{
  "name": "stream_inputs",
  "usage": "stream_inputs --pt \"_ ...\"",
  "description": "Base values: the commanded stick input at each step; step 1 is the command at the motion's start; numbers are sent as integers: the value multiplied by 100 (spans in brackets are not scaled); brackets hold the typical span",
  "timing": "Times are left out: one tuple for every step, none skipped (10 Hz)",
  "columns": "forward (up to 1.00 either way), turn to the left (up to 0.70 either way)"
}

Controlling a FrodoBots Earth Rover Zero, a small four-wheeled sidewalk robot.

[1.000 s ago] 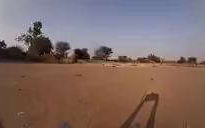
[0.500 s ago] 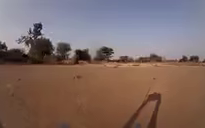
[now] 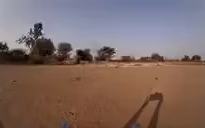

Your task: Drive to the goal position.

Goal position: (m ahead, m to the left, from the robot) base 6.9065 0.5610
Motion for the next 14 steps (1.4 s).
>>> stream_inputs --pt "69 -10" --pt "69 -27" --pt "69 -19" --pt "69 0" --pt "69 0" --pt "69 0" --pt "69 0" --pt "69 0" --pt "69 0" --pt "69 0" --pt "69 0" --pt "69 0" --pt "69 0" --pt "69 0"
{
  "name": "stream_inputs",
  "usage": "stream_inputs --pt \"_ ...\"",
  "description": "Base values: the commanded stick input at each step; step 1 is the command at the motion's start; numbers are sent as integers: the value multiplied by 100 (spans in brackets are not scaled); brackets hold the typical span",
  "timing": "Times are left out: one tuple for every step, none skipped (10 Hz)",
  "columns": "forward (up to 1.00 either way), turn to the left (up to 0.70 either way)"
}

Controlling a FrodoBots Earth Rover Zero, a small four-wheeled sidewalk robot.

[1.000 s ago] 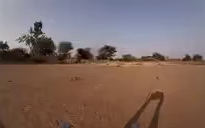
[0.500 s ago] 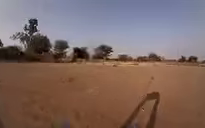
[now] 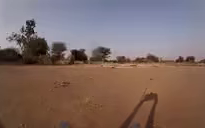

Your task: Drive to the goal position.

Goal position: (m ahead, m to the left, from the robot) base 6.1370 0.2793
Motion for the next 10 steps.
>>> stream_inputs --pt "69 0" --pt "69 0" --pt "69 0" --pt "69 0" --pt "69 0" --pt "69 0" --pt "69 0" --pt "69 0" --pt "69 0" --pt "69 0"
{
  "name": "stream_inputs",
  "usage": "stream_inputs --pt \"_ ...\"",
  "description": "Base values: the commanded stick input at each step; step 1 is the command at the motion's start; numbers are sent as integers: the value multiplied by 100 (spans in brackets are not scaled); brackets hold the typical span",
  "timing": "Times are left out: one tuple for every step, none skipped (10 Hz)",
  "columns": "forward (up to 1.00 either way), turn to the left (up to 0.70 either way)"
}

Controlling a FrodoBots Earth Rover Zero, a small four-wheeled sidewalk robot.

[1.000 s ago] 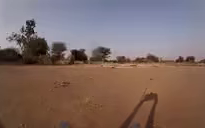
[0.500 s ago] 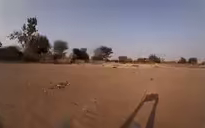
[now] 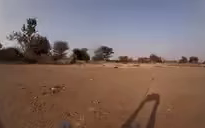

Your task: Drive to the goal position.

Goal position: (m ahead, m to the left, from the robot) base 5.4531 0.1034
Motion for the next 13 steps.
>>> stream_inputs --pt "69 0" --pt "69 0" --pt "69 0" --pt "69 0" --pt "69 0" --pt "69 0" --pt "69 0" --pt "69 0" --pt "69 0" --pt "69 0" --pt "69 0" --pt "69 0" --pt "69 0"
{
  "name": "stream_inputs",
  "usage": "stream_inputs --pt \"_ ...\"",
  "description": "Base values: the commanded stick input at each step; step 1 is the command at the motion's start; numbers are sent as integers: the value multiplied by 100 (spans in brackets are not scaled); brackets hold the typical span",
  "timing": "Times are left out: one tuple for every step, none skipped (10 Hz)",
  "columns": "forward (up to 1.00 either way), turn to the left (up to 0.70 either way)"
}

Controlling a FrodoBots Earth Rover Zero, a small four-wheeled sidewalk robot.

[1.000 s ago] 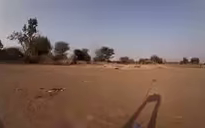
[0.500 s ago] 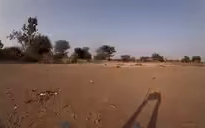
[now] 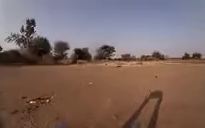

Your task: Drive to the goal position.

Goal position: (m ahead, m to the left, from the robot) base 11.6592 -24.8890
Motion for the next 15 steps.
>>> stream_inputs --pt "69 0" --pt "69 0" --pt "69 0" --pt "69 0" --pt "69 0" --pt "69 0" --pt "69 0" --pt "69 0" --pt "69 0" --pt "69 0" --pt "69 0" --pt "69 0" --pt "69 0" --pt "69 0" --pt "69 0"
